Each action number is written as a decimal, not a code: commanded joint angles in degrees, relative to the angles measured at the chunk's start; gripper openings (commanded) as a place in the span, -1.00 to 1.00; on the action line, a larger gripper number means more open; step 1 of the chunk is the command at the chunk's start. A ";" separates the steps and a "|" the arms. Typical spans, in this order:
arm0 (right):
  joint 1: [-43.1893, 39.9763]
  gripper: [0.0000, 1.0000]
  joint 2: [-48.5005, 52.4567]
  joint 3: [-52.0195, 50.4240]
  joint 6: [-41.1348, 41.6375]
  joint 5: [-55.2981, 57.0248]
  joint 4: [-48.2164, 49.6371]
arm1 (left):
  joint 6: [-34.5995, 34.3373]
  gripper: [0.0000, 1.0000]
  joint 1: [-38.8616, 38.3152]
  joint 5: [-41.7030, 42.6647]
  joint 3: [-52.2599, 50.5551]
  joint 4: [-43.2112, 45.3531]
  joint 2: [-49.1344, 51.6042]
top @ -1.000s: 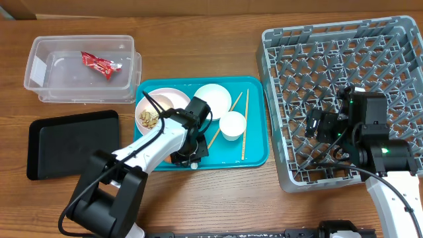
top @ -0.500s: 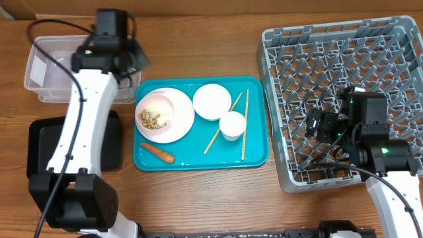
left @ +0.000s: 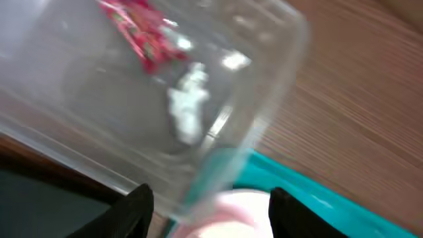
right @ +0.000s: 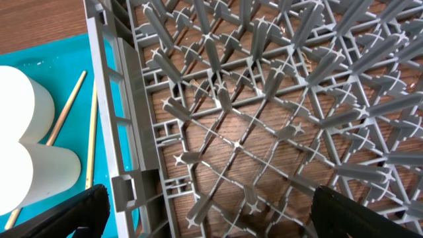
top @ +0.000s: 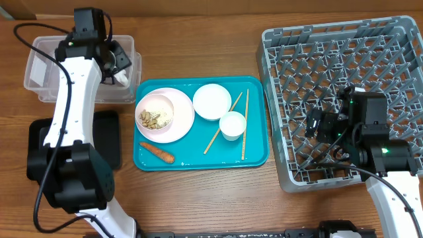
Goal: Sort waste into correct bins and load items into the dishwasher
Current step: 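Reach the left gripper to the pink bowl rim and grasp it, then carry the pink bowl over the black tray and tip out the rice, then return the pink bowl onto the pink plate with the left gripper, then grasp a white cup with the left gripper and lift it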
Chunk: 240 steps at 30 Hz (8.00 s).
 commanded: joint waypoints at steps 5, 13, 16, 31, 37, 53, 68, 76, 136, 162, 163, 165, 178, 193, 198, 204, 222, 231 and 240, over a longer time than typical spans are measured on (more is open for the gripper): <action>0.20 1.00 -0.26 1.49 0.02 0.35 0.07 | 1.16 0.09 -15.26 5.79 0.22 -14.71 -2.43; 0.20 1.00 -0.26 1.49 0.02 0.35 -0.68 | -4.79 -0.03 -25.92 -3.30 -11.37 -10.93 2.12; 0.20 1.00 -0.26 1.49 0.04 0.35 -1.01 | -6.27 -0.06 -25.55 -3.98 -11.47 -9.86 4.42; 0.20 1.00 -0.26 1.49 0.02 0.35 -1.09 | -8.17 -0.12 -24.37 -10.25 -11.76 -6.34 5.55; 0.20 1.00 -0.26 1.49 0.02 0.35 -1.07 | -8.15 -0.21 -24.37 -9.92 -15.17 -0.83 5.57; 0.20 1.00 -0.26 1.49 0.04 0.35 -1.14 | -8.15 -0.90 -24.44 -6.91 -20.33 2.08 5.57; 0.20 1.00 -0.26 1.49 0.02 0.35 -1.40 | -9.75 -0.92 -22.99 -0.26 -5.70 -15.21 -3.87; 0.20 1.00 -0.26 1.49 0.02 0.37 -1.36 | -3.67 -0.91 -9.75 16.65 -5.81 -20.24 -7.21; 0.20 1.00 -0.26 1.46 0.04 0.55 -3.37 | 14.71 -0.92 40.57 87.47 -30.47 -8.85 -0.44; 0.20 1.00 -0.26 1.46 0.04 0.55 -3.32 | 12.83 -0.92 40.61 94.12 -30.47 -8.13 -0.44; 0.20 1.00 -0.26 1.46 0.04 0.55 -3.32 | 12.83 -0.92 40.61 94.12 -30.47 -8.17 -0.44; 0.20 1.00 -0.26 1.46 0.04 0.55 -3.32 | 12.83 -0.92 40.61 94.05 -30.47 -8.15 -0.44; 0.20 1.00 -0.26 1.46 0.07 0.55 -3.48 | 15.52 -0.92 39.06 85.07 -30.45 -8.98 -0.46; 0.20 1.00 -0.26 1.49 0.04 0.55 -3.98 | 14.43 -0.92 3.39 39.36 -25.24 -7.41 -5.60; 0.20 1.00 -0.26 1.46 0.04 0.55 -2.75 | 10.86 -0.92 -8.09 25.68 -24.52 -0.15 -5.60; 0.20 1.00 -0.26 1.46 0.04 0.55 -2.21 | 6.97 -0.92 -15.56 18.93 -23.91 3.23 -5.60; 0.20 1.00 -0.26 1.46 0.02 0.55 -0.66 | 8.02 -0.09 -20.00 24.81 -16.44 5.68 -5.60; 0.20 1.00 -0.26 1.46 0.02 0.55 -0.39 | 8.98 0.03 -29.75 18.99 -13.86 7.06 -4.76; 0.20 1.00 -0.26 1.46 0.02 0.52 -0.50 | 8.52 0.01 -33.83 14.03 -14.08 2.34 -2.49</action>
